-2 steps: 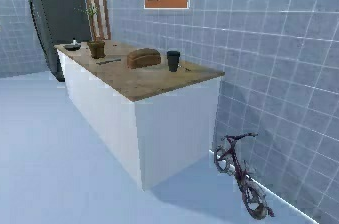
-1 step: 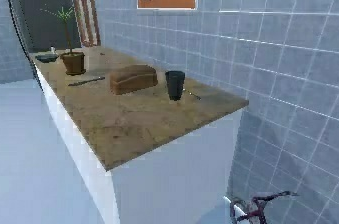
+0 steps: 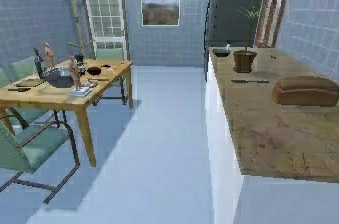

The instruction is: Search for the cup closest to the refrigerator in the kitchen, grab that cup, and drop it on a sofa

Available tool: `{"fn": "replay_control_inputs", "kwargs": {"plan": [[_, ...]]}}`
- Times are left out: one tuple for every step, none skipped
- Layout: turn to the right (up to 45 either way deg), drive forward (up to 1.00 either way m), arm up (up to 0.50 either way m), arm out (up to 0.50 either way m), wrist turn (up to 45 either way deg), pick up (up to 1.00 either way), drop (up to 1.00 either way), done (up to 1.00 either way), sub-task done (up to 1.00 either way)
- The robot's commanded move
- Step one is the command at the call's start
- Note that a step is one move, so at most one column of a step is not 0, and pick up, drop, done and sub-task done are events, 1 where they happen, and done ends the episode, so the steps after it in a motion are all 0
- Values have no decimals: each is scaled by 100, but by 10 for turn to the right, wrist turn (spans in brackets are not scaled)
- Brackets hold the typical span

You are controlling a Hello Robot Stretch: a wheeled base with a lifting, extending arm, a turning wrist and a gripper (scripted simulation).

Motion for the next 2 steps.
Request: {"fn": "replay_control_inputs", "kwargs": {"plan": [[-360, 0, 0, 0, 0, 0, 0, 0, 0], [0, 60, 0, 0, 0, 0, 0, 0, 0]]}}
